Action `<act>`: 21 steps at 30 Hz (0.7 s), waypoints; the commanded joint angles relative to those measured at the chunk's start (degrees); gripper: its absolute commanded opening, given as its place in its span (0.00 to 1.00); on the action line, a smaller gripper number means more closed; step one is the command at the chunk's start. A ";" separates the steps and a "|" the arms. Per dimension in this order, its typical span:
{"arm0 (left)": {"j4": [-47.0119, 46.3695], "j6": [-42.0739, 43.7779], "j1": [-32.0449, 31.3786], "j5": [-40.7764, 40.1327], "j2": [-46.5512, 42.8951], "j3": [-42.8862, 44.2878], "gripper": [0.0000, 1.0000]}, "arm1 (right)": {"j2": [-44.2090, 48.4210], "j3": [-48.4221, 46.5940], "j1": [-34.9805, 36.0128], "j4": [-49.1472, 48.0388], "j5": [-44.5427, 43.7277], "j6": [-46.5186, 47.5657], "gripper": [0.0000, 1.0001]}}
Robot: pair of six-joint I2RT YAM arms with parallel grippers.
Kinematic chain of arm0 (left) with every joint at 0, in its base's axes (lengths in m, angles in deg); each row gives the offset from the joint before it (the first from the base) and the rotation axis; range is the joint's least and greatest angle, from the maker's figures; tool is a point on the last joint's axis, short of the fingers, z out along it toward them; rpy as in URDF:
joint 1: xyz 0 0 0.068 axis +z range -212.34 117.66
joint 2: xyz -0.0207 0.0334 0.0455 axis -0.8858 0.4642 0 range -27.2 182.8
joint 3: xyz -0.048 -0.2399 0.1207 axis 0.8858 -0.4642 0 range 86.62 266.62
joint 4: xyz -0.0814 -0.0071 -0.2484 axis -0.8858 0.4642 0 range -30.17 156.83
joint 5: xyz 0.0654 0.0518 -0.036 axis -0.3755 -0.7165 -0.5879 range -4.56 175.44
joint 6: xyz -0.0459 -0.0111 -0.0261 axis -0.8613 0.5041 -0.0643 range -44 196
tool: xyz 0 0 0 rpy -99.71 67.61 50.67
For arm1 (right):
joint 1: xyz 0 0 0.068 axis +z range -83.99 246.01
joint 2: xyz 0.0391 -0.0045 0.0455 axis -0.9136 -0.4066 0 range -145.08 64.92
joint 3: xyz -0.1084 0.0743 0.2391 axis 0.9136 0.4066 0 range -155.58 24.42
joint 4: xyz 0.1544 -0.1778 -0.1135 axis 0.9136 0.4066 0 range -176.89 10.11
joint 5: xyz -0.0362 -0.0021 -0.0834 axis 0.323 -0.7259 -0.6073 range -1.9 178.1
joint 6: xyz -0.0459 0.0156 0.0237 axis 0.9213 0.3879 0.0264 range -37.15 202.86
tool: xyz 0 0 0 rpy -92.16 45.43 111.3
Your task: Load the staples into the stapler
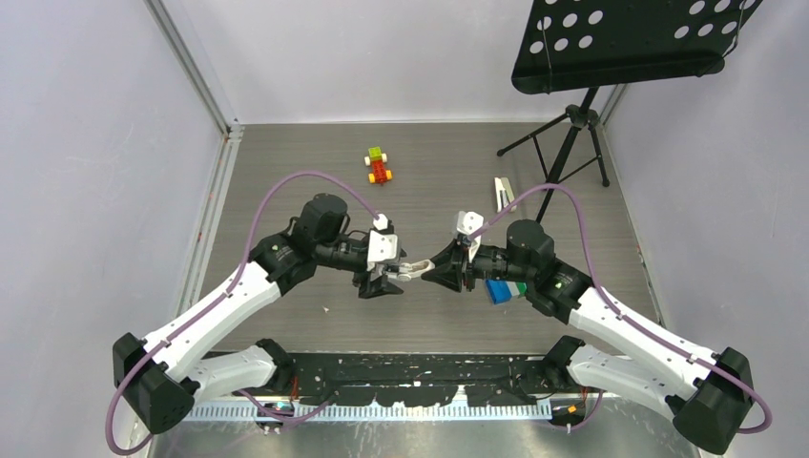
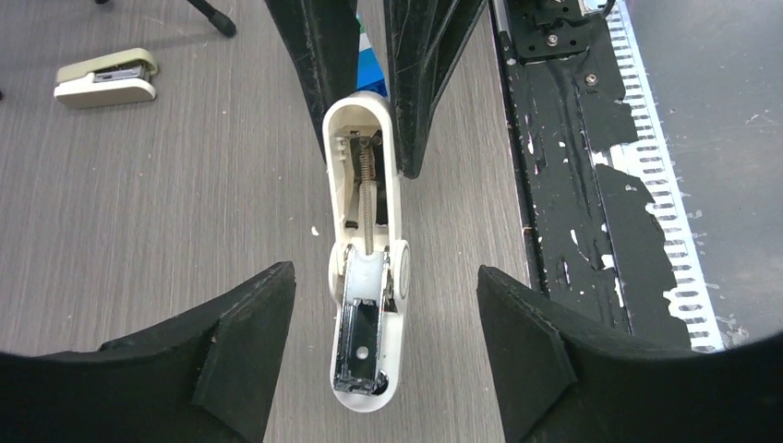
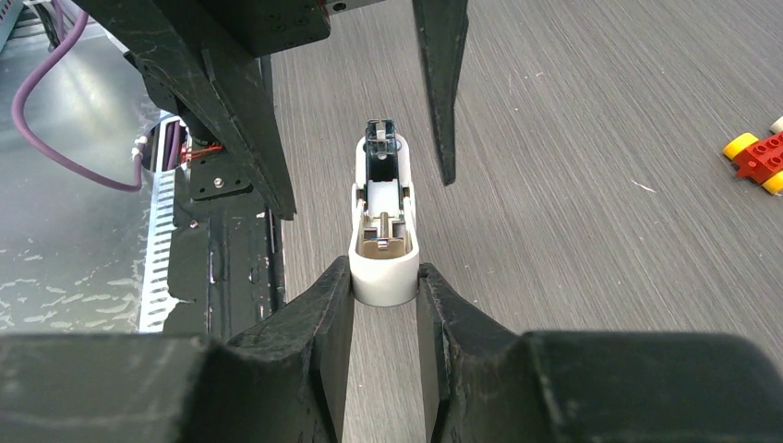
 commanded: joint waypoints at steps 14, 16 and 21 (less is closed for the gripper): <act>-1.96 -1.58 -2.42 -3.58 1.94 2.10 0.42 | -0.72 -2.25 -0.07 -3.18 1.05 0.06 0.00; -2.00 -1.65 -2.66 -3.47 2.21 2.15 0.38 | -0.75 -2.06 -0.07 -3.25 1.13 0.06 0.00; -1.66 -1.90 -3.15 -3.84 2.67 2.27 0.22 | -0.81 -1.85 -0.07 -3.06 0.75 0.32 0.00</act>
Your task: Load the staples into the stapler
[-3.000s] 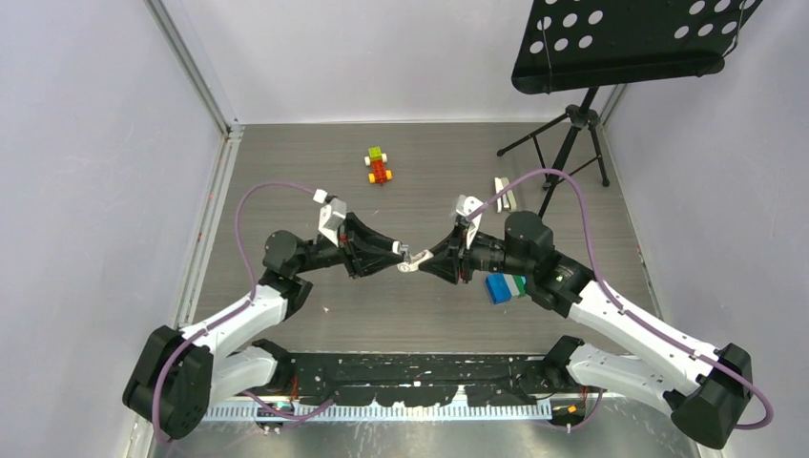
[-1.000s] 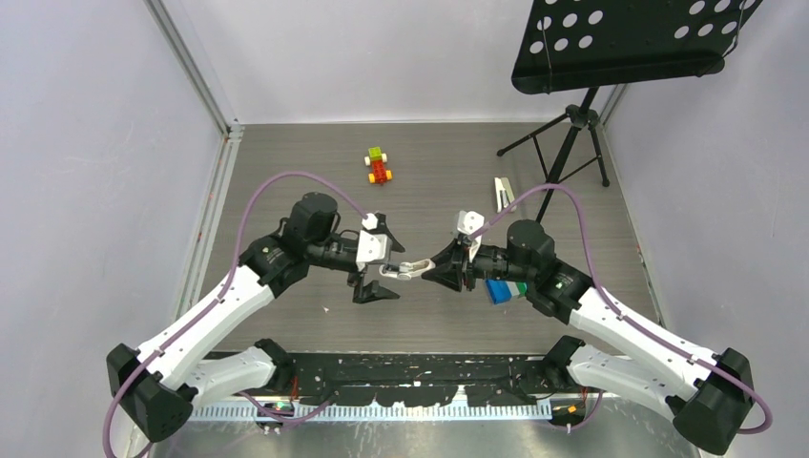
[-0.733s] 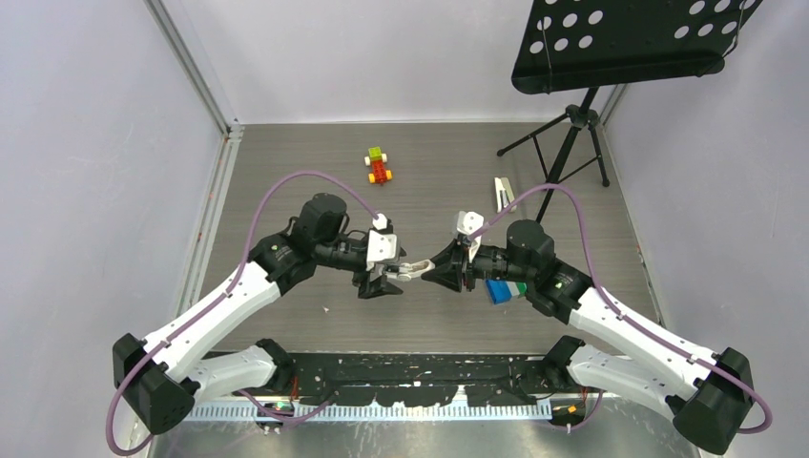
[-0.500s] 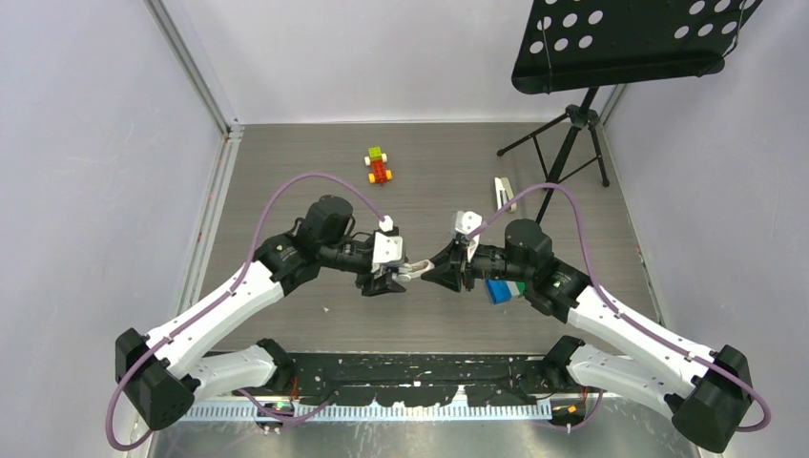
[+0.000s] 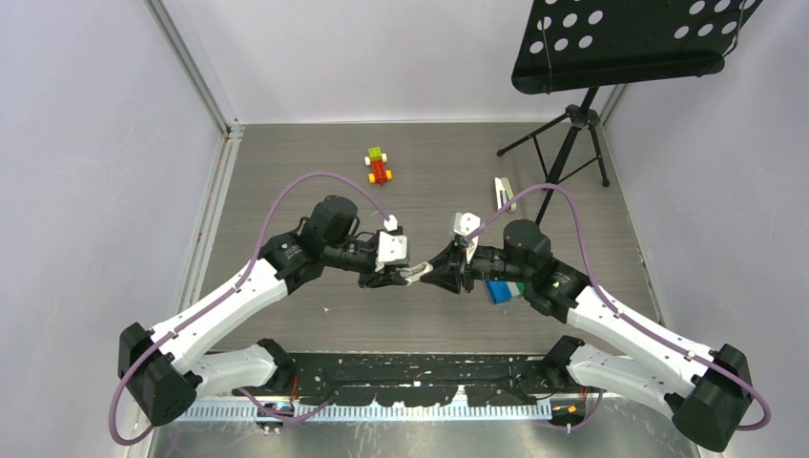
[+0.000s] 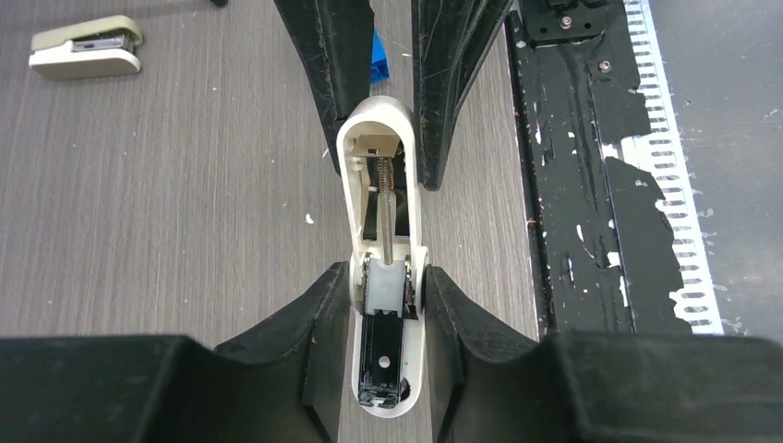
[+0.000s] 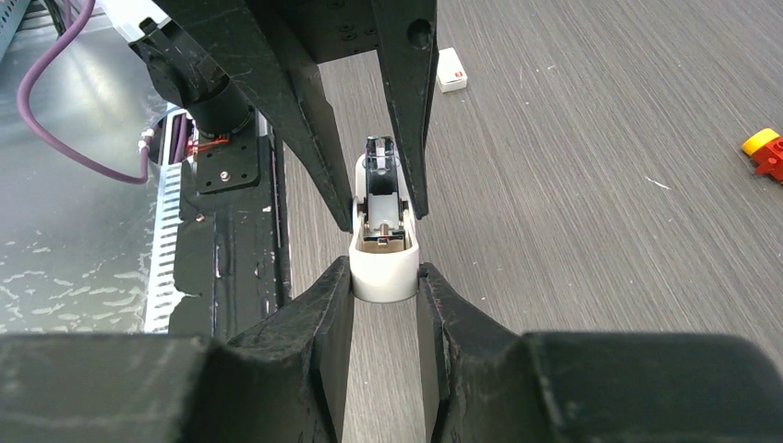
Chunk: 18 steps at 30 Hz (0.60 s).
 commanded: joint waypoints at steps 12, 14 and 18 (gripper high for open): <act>-4.22 -5.91 -0.83 -6.70 -0.88 -0.77 0.00 | 0.68 -0.20 -0.07 -3.88 -4.53 -0.75 0.46; -5.65 -8.31 -0.83 -11.29 -0.91 -1.53 0.00 | 1.33 0.37 -0.09 -4.54 -6.83 -1.48 0.55; -11.66 -16.65 -0.83 -24.06 -0.13 -4.17 0.00 | 3.11 1.45 -0.03 -5.70 -17.96 -4.17 0.70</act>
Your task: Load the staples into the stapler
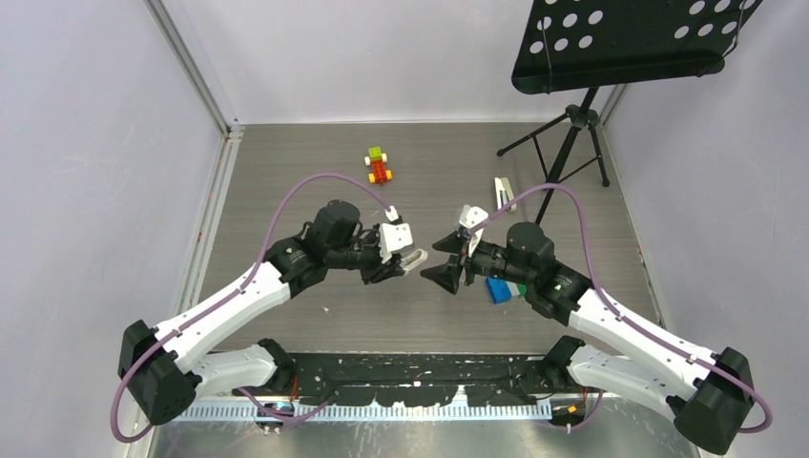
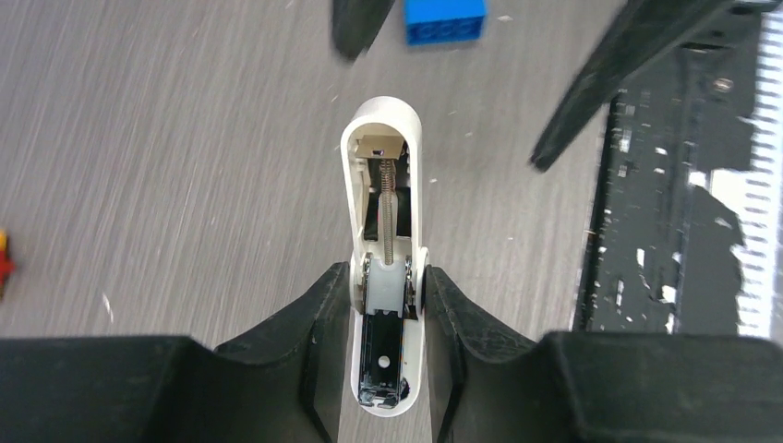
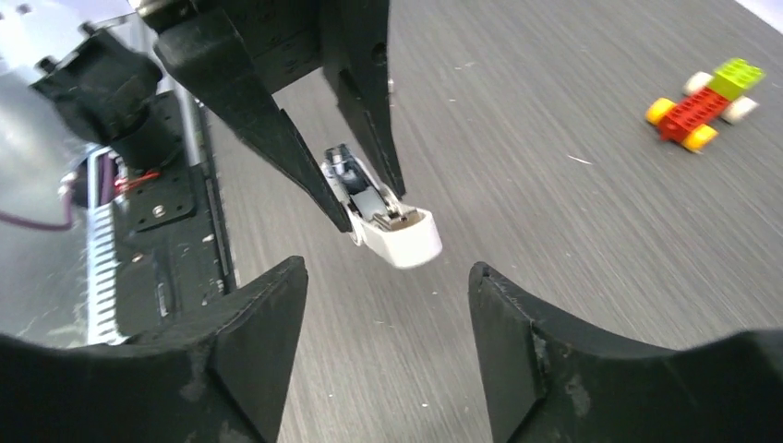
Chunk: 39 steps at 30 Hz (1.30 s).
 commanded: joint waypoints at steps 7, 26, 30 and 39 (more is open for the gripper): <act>-14.90 -28.38 -0.06 -41.48 5.65 -3.16 0.00 | 3.18 0.55 -0.07 -0.07 -33.73 -13.91 0.88; -21.63 -53.66 4.08 -66.00 32.56 5.64 0.00 | 6.16 4.10 -0.07 9.85 -50.21 -20.11 0.89; -20.36 -59.75 4.50 -69.85 36.21 7.85 0.00 | 5.67 4.43 -0.07 9.75 -50.66 -19.95 0.89; 0.87 -77.51 4.51 -78.15 44.31 19.33 0.00 | 3.94 4.54 -0.13 9.51 -50.74 -19.66 0.89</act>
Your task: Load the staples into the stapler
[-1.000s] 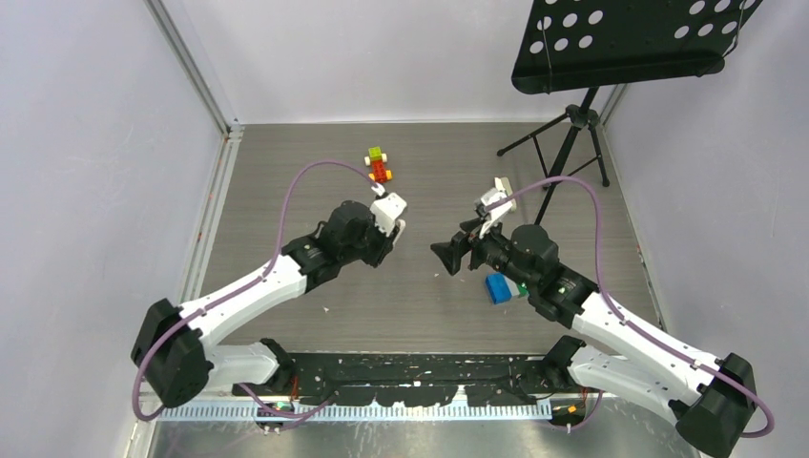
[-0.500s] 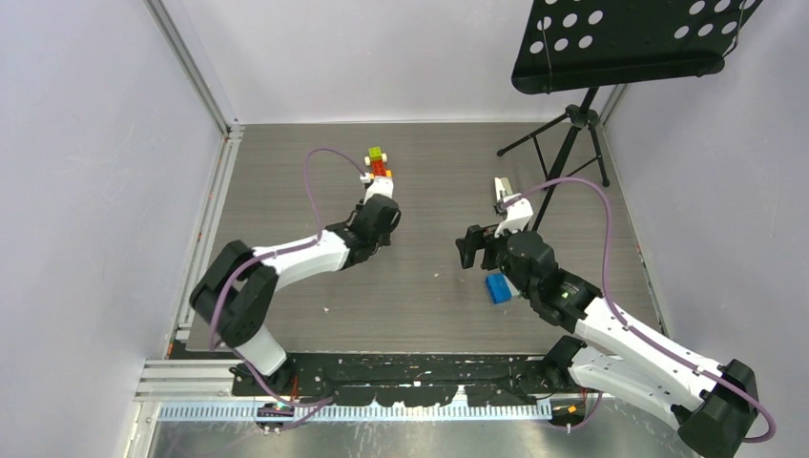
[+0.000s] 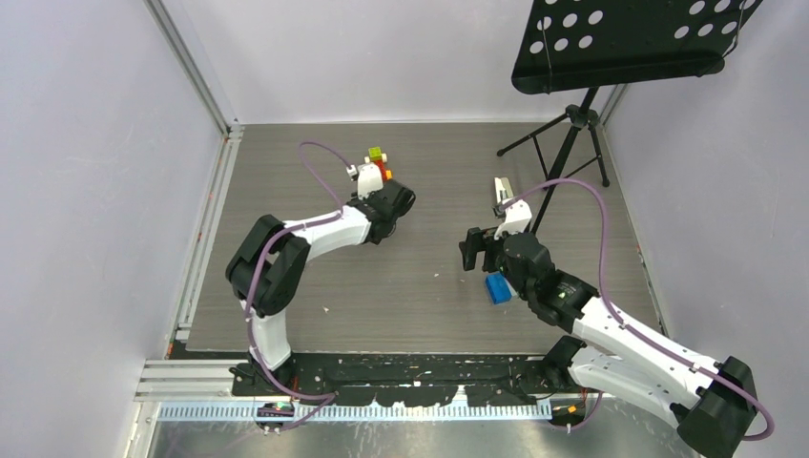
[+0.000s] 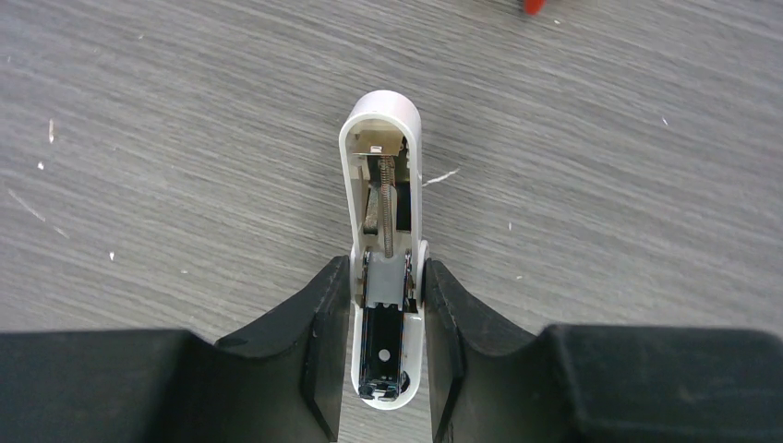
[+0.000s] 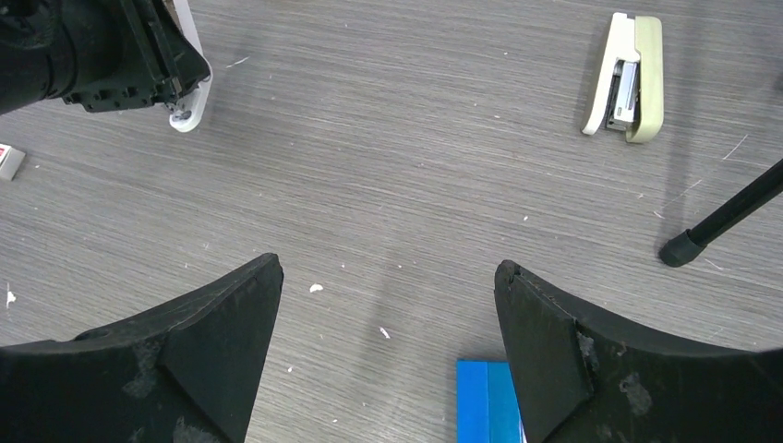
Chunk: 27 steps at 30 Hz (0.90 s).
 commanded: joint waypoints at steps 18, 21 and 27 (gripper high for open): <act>12.05 -14.38 0.29 -5.04 4.77 5.15 0.32 | -0.76 0.62 -0.11 -1.96 -1.14 -0.49 0.89; 12.39 -14.07 0.29 -5.04 3.26 4.54 0.50 | -0.81 0.40 -0.11 -1.67 -1.37 -0.49 0.89; 12.87 -13.13 0.31 -4.60 -1.50 2.39 0.82 | -1.66 -0.78 -0.11 -0.06 -1.64 -1.12 0.89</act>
